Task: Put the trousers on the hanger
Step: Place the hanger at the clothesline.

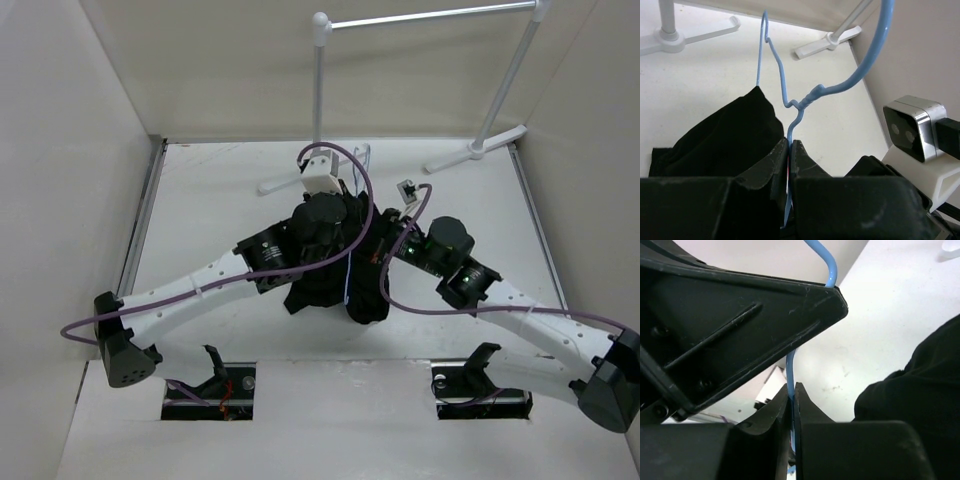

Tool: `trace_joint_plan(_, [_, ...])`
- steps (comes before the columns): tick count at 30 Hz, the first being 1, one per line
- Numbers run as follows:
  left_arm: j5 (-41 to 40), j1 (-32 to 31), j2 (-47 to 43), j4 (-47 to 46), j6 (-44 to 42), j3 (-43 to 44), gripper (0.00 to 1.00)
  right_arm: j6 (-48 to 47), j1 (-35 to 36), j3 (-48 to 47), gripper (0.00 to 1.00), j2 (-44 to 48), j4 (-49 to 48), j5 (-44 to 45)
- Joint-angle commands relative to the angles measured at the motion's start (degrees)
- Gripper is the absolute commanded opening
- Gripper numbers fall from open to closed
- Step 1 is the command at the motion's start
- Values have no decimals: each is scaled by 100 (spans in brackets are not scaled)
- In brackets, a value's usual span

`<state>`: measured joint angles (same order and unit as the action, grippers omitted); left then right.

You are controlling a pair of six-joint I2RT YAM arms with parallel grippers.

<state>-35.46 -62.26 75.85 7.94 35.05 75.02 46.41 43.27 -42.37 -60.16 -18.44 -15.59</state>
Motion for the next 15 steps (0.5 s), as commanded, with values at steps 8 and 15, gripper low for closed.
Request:
trace_joint_plan(8, [136, 377, 69, -460, -112, 979, 0, 210, 107, -70, 42, 373, -222, 39])
trace_joint_plan(15, [268, 403, 202, -548, -103, 1023, 0, 70, 160, -219, 48, 172, -81, 13])
